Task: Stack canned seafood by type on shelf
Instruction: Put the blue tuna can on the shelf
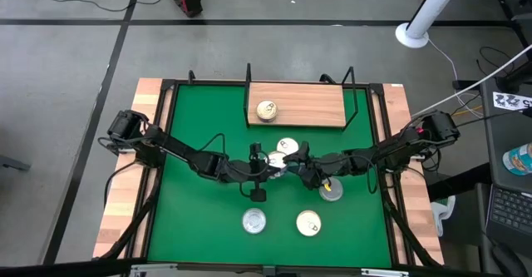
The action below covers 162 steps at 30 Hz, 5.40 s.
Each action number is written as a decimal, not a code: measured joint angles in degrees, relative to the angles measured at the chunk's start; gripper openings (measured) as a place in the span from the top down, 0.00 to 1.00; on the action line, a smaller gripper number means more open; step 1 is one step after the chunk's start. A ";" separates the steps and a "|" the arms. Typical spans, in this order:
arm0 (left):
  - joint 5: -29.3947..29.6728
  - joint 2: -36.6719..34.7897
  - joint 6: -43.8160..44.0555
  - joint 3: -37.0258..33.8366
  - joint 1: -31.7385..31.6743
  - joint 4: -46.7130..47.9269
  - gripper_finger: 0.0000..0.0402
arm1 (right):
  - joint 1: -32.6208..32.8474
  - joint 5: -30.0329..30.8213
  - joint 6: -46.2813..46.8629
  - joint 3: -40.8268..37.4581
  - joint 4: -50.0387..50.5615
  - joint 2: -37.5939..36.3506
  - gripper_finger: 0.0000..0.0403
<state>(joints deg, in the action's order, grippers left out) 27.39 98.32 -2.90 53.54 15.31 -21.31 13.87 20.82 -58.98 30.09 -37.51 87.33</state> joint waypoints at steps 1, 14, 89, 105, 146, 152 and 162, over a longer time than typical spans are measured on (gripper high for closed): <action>-0.05 0.00 0.00 0.00 0.00 -0.46 0.99 | 0.00 0.00 0.00 0.00 -0.03 0.00 0.38; -1.47 0.00 -0.02 0.00 0.00 -1.85 0.99 | 0.00 -0.47 -0.02 -0.02 -0.05 0.00 0.54; 10.59 -9.84 -7.56 0.00 0.26 2.75 0.68 | -43.42 -11.83 -4.38 2.79 0.91 0.00 0.52; 10.59 -9.84 -7.52 0.00 0.17 2.76 0.68 | -45.46 -14.46 -2.89 13.90 17.87 2.46 0.52; 10.55 -9.77 -5.79 0.00 -0.81 4.88 0.67 | -45.77 -11.12 -2.97 16.59 13.19 12.28 0.29; 10.55 -9.77 -4.19 0.00 -0.81 4.88 0.67 | -45.77 -11.08 -2.85 16.59 13.26 12.28 0.30; 10.55 -9.77 -3.44 0.00 -0.81 4.88 0.67 | -45.77 -8.81 -2.84 21.91 27.67 12.33 0.30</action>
<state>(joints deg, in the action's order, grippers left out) 37.93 88.55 -6.34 53.54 14.50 -16.43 -31.90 12.01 -61.82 52.00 -9.84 99.66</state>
